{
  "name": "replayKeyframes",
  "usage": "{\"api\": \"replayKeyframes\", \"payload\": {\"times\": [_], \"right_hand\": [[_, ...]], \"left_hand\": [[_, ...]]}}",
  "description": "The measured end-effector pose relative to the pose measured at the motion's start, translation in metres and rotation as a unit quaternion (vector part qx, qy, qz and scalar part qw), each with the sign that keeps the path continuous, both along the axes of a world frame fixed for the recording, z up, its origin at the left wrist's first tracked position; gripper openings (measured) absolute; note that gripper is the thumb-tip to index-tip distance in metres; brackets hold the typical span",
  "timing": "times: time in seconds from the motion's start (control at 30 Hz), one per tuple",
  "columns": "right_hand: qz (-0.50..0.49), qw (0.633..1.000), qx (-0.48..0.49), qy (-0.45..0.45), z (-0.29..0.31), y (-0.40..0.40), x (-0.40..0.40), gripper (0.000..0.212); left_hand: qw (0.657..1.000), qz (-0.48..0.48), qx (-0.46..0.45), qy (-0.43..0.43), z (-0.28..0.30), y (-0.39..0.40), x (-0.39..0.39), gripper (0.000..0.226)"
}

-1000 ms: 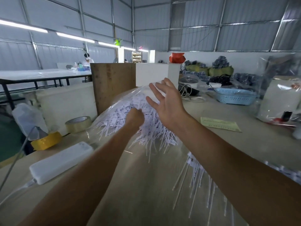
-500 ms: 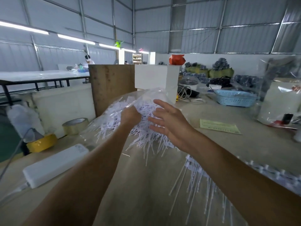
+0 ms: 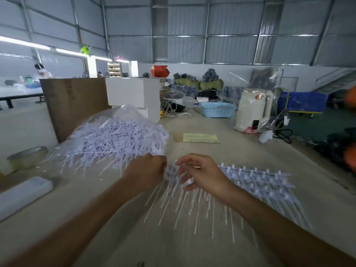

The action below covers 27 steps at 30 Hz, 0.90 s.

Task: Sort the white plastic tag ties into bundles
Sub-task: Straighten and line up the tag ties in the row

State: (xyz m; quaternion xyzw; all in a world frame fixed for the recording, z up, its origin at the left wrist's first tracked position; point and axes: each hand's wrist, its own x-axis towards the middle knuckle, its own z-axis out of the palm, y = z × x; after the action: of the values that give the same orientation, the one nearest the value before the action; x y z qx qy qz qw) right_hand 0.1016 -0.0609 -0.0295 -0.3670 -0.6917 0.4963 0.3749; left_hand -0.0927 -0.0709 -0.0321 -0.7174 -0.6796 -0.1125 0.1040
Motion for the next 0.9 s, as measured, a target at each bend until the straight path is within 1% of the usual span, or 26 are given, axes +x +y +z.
{"api": "replayKeyframes", "payload": {"times": [0.07, 0.1, 0.17, 0.2, 0.3, 0.37, 0.43, 0.47, 0.5, 0.53, 0.57, 0.63, 0.7, 0.77, 0.83, 0.9], "right_hand": [[-0.08, 0.991, 0.081, -0.073, -0.005, 0.012, 0.041, 0.025], [-0.132, 0.978, 0.116, -0.112, -0.007, 0.019, 0.061, 0.026], [-0.244, 0.936, 0.169, -0.186, -0.009, 0.037, 0.102, 0.023], [-0.294, 0.911, 0.181, -0.223, -0.009, 0.045, 0.123, 0.021], [-0.405, 0.85, 0.153, -0.301, -0.018, 0.069, 0.184, 0.023], [-0.441, 0.816, 0.094, -0.361, -0.033, 0.079, 0.214, 0.029], [-0.431, 0.785, 0.034, -0.443, -0.048, 0.085, 0.232, 0.033], [-0.412, 0.782, 0.018, -0.466, -0.051, 0.088, 0.236, 0.032], [-0.399, 0.789, 0.015, -0.466, -0.054, 0.089, 0.238, 0.031], [-0.398, 0.803, 0.025, -0.442, -0.054, 0.09, 0.24, 0.029], [-0.407, 0.823, 0.037, -0.395, -0.054, 0.092, 0.24, 0.027], [-0.426, 0.861, 0.063, -0.272, -0.056, 0.091, 0.237, 0.027], [-0.433, 0.882, 0.075, -0.171, -0.057, 0.089, 0.234, 0.026], [-0.444, 0.89, 0.067, -0.084, -0.056, 0.086, 0.231, 0.026], [-0.457, 0.887, 0.063, -0.013, -0.05, 0.083, 0.229, 0.027], [-0.444, 0.89, 0.041, 0.098, -0.044, 0.081, 0.226, 0.029]], "left_hand": [[0.999, -0.021, -0.011, -0.021, -0.001, 0.015, 0.014, 0.021], [0.999, -0.031, -0.009, -0.031, -0.002, 0.025, 0.019, 0.02], [0.998, -0.038, 0.0, -0.048, -0.006, 0.051, 0.028, 0.021], [0.998, -0.032, 0.002, -0.053, -0.01, 0.064, 0.032, 0.023], [0.997, 0.017, -0.011, -0.076, -0.027, 0.096, 0.035, 0.033], [0.992, 0.061, -0.037, -0.106, -0.042, 0.107, 0.031, 0.044], [0.99, 0.091, -0.017, -0.105, -0.058, 0.11, 0.028, 0.046], [0.991, 0.089, 0.006, -0.099, -0.065, 0.11, 0.028, 0.044], [0.991, 0.077, 0.023, -0.104, -0.069, 0.109, 0.028, 0.041], [0.99, 0.061, 0.033, -0.12, -0.071, 0.108, 0.029, 0.037], [0.989, 0.046, 0.033, -0.14, -0.071, 0.109, 0.029, 0.033], [0.981, 0.028, 0.007, -0.194, -0.068, 0.109, 0.028, 0.025], [0.963, 0.023, -0.005, -0.27, -0.065, 0.108, 0.029, 0.016], [0.929, 0.016, 0.009, -0.37, -0.065, 0.106, 0.03, 0.007], [0.892, -0.005, 0.022, -0.452, -0.065, 0.105, 0.031, 0.013], [0.867, -0.022, 0.029, -0.498, -0.064, 0.106, 0.03, 0.023]]}}
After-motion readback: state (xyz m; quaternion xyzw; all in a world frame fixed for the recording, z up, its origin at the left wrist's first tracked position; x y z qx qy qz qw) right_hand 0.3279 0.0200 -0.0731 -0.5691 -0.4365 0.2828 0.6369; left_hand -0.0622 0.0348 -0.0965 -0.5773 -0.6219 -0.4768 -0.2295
